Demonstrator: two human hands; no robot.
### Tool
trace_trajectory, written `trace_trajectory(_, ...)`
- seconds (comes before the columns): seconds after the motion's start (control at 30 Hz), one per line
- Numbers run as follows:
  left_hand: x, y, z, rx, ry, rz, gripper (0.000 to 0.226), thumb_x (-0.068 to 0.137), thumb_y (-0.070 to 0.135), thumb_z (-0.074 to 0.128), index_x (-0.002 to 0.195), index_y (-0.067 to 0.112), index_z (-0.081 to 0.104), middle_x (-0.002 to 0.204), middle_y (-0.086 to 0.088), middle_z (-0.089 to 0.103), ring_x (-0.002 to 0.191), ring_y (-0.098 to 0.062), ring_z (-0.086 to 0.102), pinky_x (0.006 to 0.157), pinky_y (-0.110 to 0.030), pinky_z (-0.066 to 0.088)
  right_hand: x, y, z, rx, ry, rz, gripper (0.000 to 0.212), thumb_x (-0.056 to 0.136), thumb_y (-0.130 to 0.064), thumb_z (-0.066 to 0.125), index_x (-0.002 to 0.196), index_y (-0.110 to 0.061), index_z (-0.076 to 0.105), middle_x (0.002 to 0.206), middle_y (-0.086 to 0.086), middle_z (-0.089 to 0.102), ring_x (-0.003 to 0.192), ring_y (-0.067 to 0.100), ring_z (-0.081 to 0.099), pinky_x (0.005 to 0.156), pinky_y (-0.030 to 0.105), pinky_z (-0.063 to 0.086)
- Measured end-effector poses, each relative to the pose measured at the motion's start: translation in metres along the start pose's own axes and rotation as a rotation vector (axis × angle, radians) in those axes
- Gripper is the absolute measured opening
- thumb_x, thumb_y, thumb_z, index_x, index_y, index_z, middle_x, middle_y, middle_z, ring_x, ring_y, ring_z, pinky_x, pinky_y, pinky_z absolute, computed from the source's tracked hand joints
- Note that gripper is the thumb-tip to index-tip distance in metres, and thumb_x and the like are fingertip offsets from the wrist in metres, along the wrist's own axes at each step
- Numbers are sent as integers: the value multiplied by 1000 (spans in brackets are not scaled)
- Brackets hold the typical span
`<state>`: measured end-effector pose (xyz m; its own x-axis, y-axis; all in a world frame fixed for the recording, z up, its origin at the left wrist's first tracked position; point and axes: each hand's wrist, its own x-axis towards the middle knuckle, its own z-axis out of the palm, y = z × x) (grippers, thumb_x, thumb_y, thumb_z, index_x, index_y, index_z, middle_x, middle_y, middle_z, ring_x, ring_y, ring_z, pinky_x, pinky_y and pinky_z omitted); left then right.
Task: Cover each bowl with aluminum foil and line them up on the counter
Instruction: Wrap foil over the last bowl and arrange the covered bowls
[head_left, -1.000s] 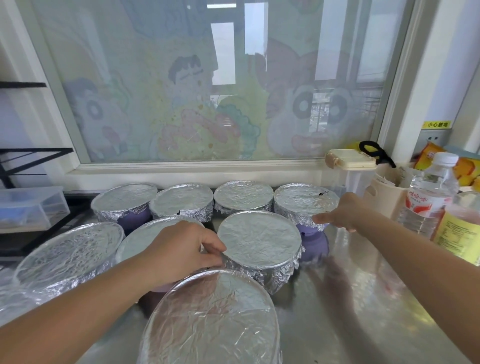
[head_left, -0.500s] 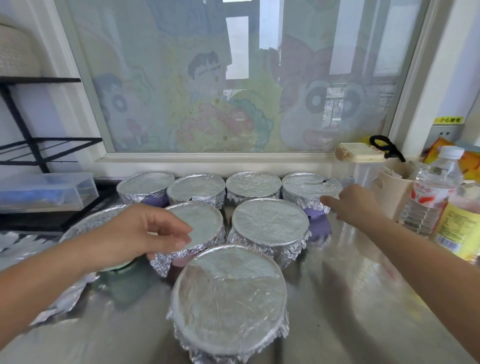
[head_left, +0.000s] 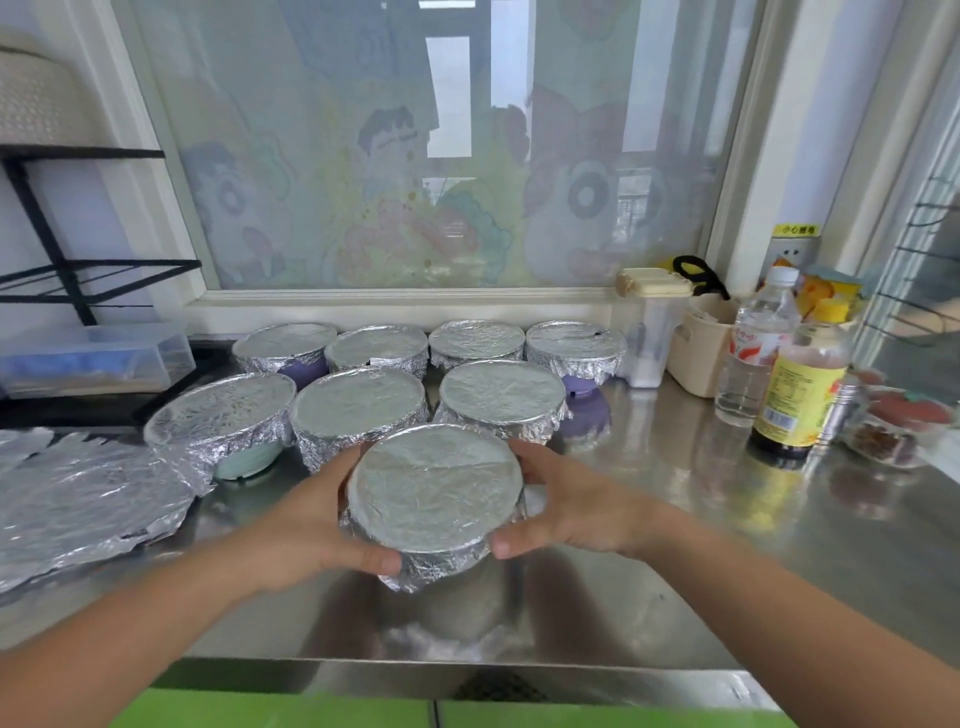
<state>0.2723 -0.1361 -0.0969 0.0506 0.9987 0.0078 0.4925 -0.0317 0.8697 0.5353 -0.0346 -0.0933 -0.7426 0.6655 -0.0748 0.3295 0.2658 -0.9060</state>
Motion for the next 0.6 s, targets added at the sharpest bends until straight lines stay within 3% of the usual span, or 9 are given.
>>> trace_trajectory(0.07, -3, 2, 7, -24, 31, 28, 108, 40, 23, 98, 133, 36, 43, 126, 20, 61, 119, 1, 54, 108, -25, 38, -4, 2, 0, 15, 48, -23, 85, 63, -9, 91, 136, -22, 49, 123, -12, 65, 112, -5, 59, 94, 12, 46)
trace_trajectory(0.17, -3, 13, 22, -24, 60, 70, 106, 38, 25, 99, 130, 35, 47, 125, 17, 61, 116, 2, 56, 100, -17, 42, -20, 7, -16, -36, 85, -54, 88, 51, -29, 92, 131, -28, 54, 121, -14, 66, 111, -2, 59, 91, 12, 45)
trace_trajectory(0.33, 26, 46, 69, -9, 100, 137, 89, 46, 13, 97, 120, 33, 52, 109, 34, 63, 104, 13, 57, 83, 0, 38, -60, 20, -64, -64, 162, -44, 90, 46, -39, 90, 128, -41, 52, 119, -24, 64, 113, -6, 55, 81, 4, 42)
trace_trajectory(0.37, 36, 52, 80, -21, 87, 150, 89, 47, 14, 97, 121, 32, 52, 110, 31, 64, 104, 13, 57, 85, -2, 39, -67, 25, -77, -55, 173, -27, 95, 45, -40, 90, 131, -39, 50, 122, -23, 64, 116, -4, 54, 86, 9, 43)
trace_trajectory(0.47, 73, 69, 109, -13, 64, 176, 88, 45, 28, 97, 121, 33, 52, 112, 25, 65, 109, 10, 56, 94, -12, 41, -85, 42, -116, -23, 207, 14, 107, 47, -40, 91, 143, -28, 44, 130, -10, 63, 126, 8, 53, 106, 40, 42)
trace_trajectory(0.6, 123, 85, 145, 12, 62, 165, 86, 43, 35, 96, 116, 33, 50, 109, 22, 63, 105, 7, 56, 93, -19, 43, -91, 66, -159, 33, 213, 32, 102, 51, -33, 90, 142, -31, 45, 134, -5, 61, 129, 13, 52, 112, 50, 35)
